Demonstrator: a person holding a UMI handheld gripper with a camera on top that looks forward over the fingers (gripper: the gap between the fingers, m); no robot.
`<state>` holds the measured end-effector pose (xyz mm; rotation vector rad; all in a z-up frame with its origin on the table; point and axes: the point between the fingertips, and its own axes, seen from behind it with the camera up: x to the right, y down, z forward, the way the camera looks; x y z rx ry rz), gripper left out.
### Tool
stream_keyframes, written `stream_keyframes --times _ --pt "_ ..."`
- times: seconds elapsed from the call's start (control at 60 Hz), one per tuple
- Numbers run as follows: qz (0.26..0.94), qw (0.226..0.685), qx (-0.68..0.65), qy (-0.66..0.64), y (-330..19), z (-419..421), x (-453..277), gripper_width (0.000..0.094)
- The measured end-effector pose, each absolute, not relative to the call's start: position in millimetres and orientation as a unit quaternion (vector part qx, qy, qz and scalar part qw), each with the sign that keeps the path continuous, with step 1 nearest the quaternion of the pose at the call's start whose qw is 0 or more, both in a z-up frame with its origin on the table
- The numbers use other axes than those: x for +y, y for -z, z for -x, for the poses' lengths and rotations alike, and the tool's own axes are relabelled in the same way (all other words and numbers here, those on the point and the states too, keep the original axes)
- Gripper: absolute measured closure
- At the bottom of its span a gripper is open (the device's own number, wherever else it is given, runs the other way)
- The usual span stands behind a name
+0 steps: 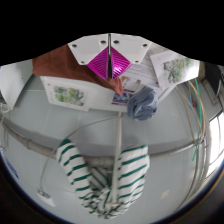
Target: Fold towel
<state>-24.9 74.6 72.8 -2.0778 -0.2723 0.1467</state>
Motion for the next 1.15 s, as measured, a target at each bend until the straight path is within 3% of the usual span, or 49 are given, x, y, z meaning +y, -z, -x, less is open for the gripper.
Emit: stream_keyframes --times 0.067,0.15,0.383,0.55,0.583,0.717,0.767,0.867,1.15 --pt "0.852 0.514 -0.081 -0.050 -96 -21 78 0.0927" --pt "0.856 0.515 -0.043 -0.007 -100 -88 76 0.0926" --pt "0.896 0.436 0.035 0.071 -6 -214 60 0.0925" --pt "0.892 0.442 0.034 0.086 -8 -216 56 0.0895" --pt "0.893 0.439 0.042 0.086 -12 -215 51 0.0777" --pt "0.886 0.456 0.065 0.058 -48 -191 12 0.0060" --pt "0.880 0.468 0.075 0.037 -61 -177 -11 0.0125" --pt "0.875 0.473 0.097 0.008 -76 -153 -65 0.0085" --pt "0.877 0.474 0.082 -0.008 -100 -121 -197 0.0089"
